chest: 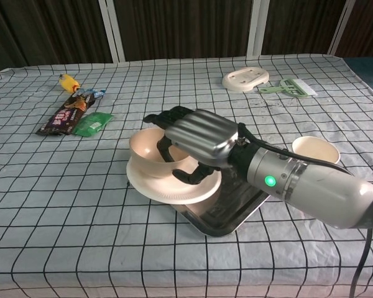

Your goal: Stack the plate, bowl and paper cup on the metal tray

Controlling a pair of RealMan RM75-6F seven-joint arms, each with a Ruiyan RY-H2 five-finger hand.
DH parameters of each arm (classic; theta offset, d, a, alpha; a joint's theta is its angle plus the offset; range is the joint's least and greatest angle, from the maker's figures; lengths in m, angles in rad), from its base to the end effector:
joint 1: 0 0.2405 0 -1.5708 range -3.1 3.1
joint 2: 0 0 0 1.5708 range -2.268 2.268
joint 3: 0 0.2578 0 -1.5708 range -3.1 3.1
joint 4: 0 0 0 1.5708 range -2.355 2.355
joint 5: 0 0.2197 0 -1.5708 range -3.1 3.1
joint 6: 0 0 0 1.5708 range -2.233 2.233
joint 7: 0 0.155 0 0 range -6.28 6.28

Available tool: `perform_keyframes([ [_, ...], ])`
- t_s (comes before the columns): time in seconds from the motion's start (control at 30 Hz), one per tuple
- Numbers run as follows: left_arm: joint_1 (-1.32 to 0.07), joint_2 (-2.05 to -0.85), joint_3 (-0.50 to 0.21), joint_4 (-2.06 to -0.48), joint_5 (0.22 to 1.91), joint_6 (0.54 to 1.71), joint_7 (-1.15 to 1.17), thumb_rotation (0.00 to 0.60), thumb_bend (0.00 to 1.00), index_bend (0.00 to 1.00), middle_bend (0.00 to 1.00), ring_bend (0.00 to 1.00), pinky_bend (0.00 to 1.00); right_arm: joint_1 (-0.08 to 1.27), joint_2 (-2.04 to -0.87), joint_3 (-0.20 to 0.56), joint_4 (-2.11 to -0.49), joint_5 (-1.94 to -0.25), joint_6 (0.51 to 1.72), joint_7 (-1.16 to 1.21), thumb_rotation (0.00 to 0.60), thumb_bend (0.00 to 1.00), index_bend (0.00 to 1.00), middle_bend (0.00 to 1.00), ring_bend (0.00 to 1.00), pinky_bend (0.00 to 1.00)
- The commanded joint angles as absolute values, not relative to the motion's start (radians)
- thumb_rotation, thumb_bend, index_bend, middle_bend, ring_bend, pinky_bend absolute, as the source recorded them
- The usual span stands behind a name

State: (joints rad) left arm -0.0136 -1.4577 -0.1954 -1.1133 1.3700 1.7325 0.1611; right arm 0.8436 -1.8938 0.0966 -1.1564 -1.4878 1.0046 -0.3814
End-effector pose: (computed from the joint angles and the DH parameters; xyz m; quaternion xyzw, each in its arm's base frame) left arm -0.3809 0.1836 0.1541 -0.4834 -0.2330 -0.3275 0.7777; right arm -0.0744 -0.3184 -0.1288 0.8327 -0.1763 0.4077 0.3307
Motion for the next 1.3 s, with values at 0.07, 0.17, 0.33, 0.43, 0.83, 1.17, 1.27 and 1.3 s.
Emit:
perform_keyframes([
  [0.07, -0.016, -1.459, -0.195, -1.116, 1.372, 1.73, 0.166, 0.6, 0.37, 0.0, 0.0, 0.0, 0.0, 0.828, -1.872, 0.078, -1.174, -1.491, 1.004, -0.415, 0.6, 0.47, 0.61, 0.01, 0.0, 0.0],
  [0.17, -0.018, -1.458, -0.196, -1.118, 1.374, 1.729, 0.17, 0.6, 0.37, 0.0, 0.0, 0.0, 0.0, 0.817, -1.855, 0.069, -1.189, -1.499, 1.015, -0.434, 0.6, 0.47, 0.61, 0.01, 0.0, 0.0],
  [0.33, -0.022, -1.457, -0.198, -1.121, 1.373, 1.721, 0.174, 0.6, 0.37, 0.0, 0.0, 0.0, 0.0, 0.803, -1.831, 0.063, -1.21, -1.531, 1.056, -0.427, 0.6, 0.47, 0.61, 0.01, 0.0, 0.0],
  [0.43, -0.023, -1.458, -0.198, -1.122, 1.371, 1.718, 0.175, 0.6, 0.37, 0.0, 0.0, 0.0, 0.0, 0.794, -1.815, 0.056, -1.228, -1.546, 1.072, -0.42, 0.6, 0.47, 0.61, 0.01, 0.0, 0.0],
  [0.83, -0.03, -1.461, -0.197, -1.123, 1.371, 1.707, 0.184, 0.6, 0.37, 0.0, 0.0, 0.0, 0.0, 0.757, -1.775, 0.024, -1.276, -1.556, 1.074, -0.464, 0.6, 0.47, 0.6, 0.01, 0.0, 0.0],
  [1.17, -0.031, -1.461, -0.198, -1.121, 1.368, 1.699, 0.181, 0.6, 0.37, 0.0, 0.0, 0.0, 0.0, 0.752, -1.771, 0.037, -1.273, -1.527, 1.041, -0.5, 0.6, 0.45, 0.31, 0.01, 0.0, 0.0],
  [1.27, -0.031, -1.46, -0.198, -1.121, 1.368, 1.699, 0.178, 0.6, 0.37, 0.0, 0.0, 0.0, 0.0, 0.746, -1.754, 0.041, -1.296, -1.521, 1.041, -0.506, 0.6, 0.37, 0.23, 0.0, 0.0, 0.0],
  [1.3, -0.031, -1.46, -0.198, -1.121, 1.368, 1.699, 0.178, 0.6, 0.37, 0.0, 0.0, 0.0, 0.0, 0.743, -1.747, 0.041, -1.305, -1.521, 1.044, -0.505, 0.6, 0.35, 0.21, 0.0, 0.0, 0.0],
])
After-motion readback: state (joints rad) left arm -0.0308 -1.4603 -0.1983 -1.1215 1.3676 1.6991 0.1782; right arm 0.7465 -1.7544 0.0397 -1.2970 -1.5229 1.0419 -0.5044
